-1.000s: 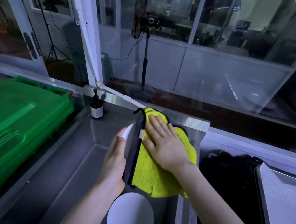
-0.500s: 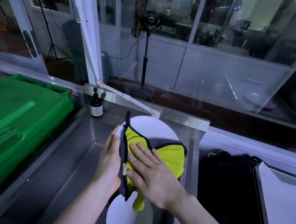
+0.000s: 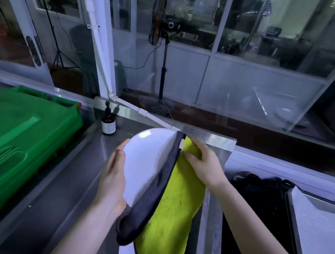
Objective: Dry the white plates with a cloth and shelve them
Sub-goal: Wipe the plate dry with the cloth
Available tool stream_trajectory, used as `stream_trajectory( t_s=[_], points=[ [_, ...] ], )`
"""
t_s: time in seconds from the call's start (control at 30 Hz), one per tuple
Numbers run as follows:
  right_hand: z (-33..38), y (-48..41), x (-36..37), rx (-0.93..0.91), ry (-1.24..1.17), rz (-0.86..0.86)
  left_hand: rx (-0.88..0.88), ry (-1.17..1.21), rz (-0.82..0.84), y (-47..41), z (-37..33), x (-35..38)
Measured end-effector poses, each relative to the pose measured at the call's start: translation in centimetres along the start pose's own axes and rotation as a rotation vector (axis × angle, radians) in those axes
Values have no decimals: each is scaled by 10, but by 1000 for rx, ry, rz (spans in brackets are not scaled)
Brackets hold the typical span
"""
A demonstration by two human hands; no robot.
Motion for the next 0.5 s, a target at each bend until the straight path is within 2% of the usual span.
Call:
stream_trajectory(
  t_s=[0.1, 0.17, 0.33, 0.5],
  points=[
    [-20, 20, 1, 277, -438, -94, 10, 20, -8, -3, -3, -1],
    [-28, 35, 10, 376, -568, -83, 5, 25, -10, -2, -4, -3],
    [0, 22, -4, 61, -221, -101, 61, -83, 71, 1, -14, -4],
    [44, -6, 7, -148, 67, 221, 116, -154, 202, 8, -21, 6]
  ],
)
Point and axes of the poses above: each hand's wrist, its own y-axis away from the middle knuckle, its own x-axis out of the palm, z = x × y, the point moved 8 cm from there along -y, towards the middle knuckle, and after that the axes turned 11 degrees about -z, right-handed, at the moved point
